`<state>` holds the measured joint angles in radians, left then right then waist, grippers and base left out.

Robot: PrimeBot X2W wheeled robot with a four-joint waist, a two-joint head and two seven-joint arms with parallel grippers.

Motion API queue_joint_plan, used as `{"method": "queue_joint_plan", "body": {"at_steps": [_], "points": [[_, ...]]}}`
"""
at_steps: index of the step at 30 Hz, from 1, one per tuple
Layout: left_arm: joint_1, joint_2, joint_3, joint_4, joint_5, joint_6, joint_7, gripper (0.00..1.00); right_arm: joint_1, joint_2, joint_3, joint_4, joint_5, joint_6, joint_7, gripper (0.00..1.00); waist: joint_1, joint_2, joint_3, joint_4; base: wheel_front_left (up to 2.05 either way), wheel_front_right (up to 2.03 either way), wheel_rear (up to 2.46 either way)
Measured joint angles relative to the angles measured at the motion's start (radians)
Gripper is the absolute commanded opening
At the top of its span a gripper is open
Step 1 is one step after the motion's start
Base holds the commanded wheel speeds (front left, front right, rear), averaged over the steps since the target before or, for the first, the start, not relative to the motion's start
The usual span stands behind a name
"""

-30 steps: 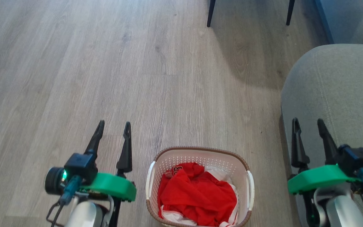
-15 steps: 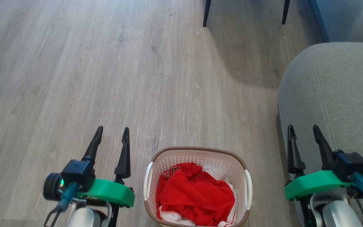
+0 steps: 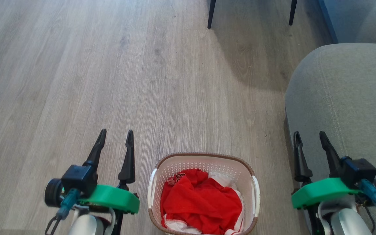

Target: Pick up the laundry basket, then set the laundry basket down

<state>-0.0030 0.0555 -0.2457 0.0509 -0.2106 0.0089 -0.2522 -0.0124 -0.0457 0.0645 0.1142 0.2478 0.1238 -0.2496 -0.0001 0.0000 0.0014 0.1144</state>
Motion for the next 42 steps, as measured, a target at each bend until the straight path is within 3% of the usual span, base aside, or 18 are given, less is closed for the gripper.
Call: {"method": "queue_joint_plan", "body": {"at_steps": [42], "points": [[0.003, 0.0, -0.01, 0.037, -0.046, -0.01, 0.0, 1.0, 0.0, 0.0, -0.033, -0.013, 0.008, 0.0, 0.0, 1.0, 0.0001, 0.0, 0.001, -0.006, 0.0, 0.0, 0.0]]}}
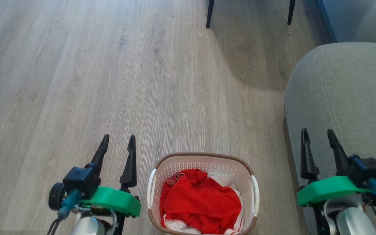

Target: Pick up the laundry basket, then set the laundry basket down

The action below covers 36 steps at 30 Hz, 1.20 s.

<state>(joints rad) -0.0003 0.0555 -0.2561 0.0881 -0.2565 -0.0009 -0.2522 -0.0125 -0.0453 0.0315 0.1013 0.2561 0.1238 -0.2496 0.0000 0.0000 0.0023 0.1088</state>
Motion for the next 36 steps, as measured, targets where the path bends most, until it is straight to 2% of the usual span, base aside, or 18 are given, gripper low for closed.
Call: {"method": "queue_joint_plan", "body": {"at_steps": [2, 3, 10, 36], "points": [[0.0, 0.0, 0.0, 0.002, 0.0, 0.0, 0.0, 1.0, 0.0, 0.0, 0.0, 0.0, 0.0, 0.0, 0.0, 1.0, 0.0, 0.0, 0.0, 0.0, 0.0, 0.0, 0.0], [0.0, 0.0, 0.0, 0.002, 0.0, -0.003, 0.0, 0.0, 0.0, 0.0, 0.001, 0.0, 0.0, 0.0, 0.0, 0.0, 0.0, 0.0, 0.0, 0.0, 0.0, 0.0, 0.0], [0.065, 0.002, 0.0, 0.092, -0.018, -0.003, 0.006, 0.0, 0.046, 0.005, 0.006, 0.093, 0.017, 0.0, 0.008, 0.0, 0.0, 0.0, 0.0, -0.002, 0.0, 0.0, 0.0], [0.052, 0.006, 0.041, 0.114, -0.317, -0.026, 0.066, 0.0, 0.039, 0.005, -0.009, 0.107, 0.306, 0.0, 0.068, 0.0, 0.0, 0.0, 0.0, -0.025, 0.0, 0.0, 0.0]]}}
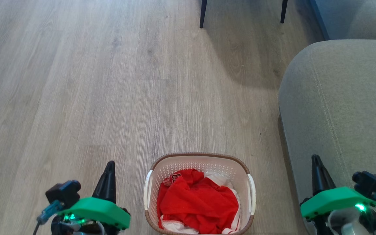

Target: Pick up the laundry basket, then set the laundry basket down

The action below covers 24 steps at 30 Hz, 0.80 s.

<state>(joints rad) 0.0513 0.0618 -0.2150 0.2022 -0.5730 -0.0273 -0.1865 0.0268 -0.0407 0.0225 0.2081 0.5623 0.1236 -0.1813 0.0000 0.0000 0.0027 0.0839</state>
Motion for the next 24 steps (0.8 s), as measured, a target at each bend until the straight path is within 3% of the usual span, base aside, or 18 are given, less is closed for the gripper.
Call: {"method": "queue_joint_plan", "body": {"at_steps": [24], "points": [[-0.028, 0.002, 0.057, 0.013, -0.278, -0.025, 0.062, 0.0, -0.019, -0.001, -0.029, 0.016, 0.275, 0.0, 0.068, 0.0, 0.0, 0.0, 0.0, -0.022, 0.0, 0.0, 0.0]]}}
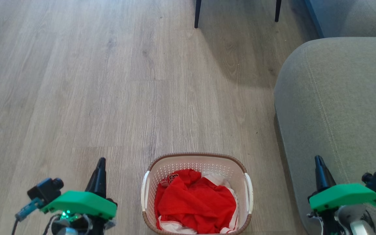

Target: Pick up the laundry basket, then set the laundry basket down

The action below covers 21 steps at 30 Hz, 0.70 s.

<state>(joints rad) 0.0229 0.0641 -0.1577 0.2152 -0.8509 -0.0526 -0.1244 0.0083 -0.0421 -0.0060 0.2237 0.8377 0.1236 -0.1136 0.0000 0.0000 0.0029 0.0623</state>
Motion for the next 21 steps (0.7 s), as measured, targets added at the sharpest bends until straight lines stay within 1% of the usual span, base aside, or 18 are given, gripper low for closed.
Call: {"method": "queue_joint_plan", "body": {"at_steps": [21], "points": [[-0.01, 0.001, 0.045, 0.017, -0.218, -0.018, 0.053, 0.0, -0.01, -0.001, -0.028, 0.013, 0.215, 0.0, 0.055, 0.0, 0.0, 0.0, 0.0, -0.017, 0.0, 0.0, 0.0]]}}
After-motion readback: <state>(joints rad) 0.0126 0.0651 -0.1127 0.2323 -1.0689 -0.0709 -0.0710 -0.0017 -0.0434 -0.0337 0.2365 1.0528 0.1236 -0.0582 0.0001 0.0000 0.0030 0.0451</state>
